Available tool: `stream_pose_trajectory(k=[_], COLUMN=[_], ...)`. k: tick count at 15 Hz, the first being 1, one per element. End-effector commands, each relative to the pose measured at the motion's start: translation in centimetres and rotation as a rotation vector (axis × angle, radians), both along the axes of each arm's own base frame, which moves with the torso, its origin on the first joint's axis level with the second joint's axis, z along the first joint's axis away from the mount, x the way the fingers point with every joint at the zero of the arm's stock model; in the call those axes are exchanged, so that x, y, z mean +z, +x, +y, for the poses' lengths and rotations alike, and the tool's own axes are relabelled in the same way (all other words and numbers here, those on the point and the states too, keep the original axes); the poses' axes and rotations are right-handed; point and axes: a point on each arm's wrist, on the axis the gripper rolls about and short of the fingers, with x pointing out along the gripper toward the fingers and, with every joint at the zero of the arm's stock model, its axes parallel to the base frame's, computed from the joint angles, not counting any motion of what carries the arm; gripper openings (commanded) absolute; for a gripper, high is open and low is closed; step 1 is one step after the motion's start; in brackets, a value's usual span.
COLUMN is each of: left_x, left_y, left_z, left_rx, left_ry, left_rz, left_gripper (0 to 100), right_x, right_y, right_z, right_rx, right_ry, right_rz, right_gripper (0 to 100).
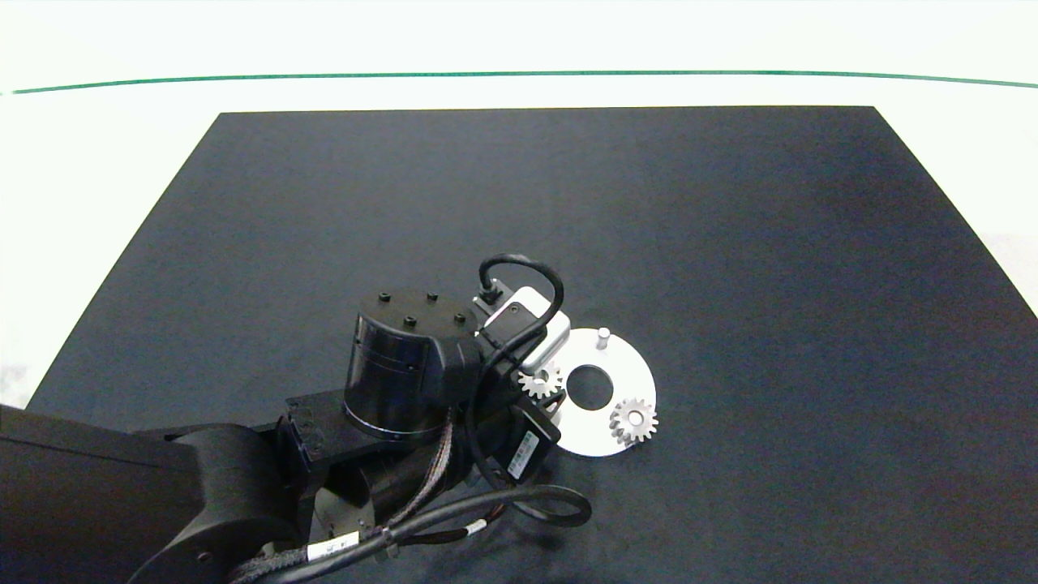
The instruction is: Install three planetary gears onto the carrier pins
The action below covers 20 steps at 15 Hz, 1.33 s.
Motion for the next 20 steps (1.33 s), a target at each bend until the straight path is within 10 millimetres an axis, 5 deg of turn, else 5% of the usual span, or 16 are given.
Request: stream_pose_trajectory(k=[1, 20], left_x=[-0.2, -2.2], left_y=[0.1, 0.3], left_z=[-0.2, -0.3], left_rx=[-0.002, -0.014], left_ry=[0.002, -0.009], left_rz=[-0.003, -0.008], left_gripper=[4, 4], right_x=[0.0, 0.3], right_y=[0.0, -0.1], right_z=[0.0, 0.0], right_rx=[-0.007, -0.009], right_ry=[-0.003, -0.001], right_rz=[0.004, -0.008], right_gripper=[100, 100])
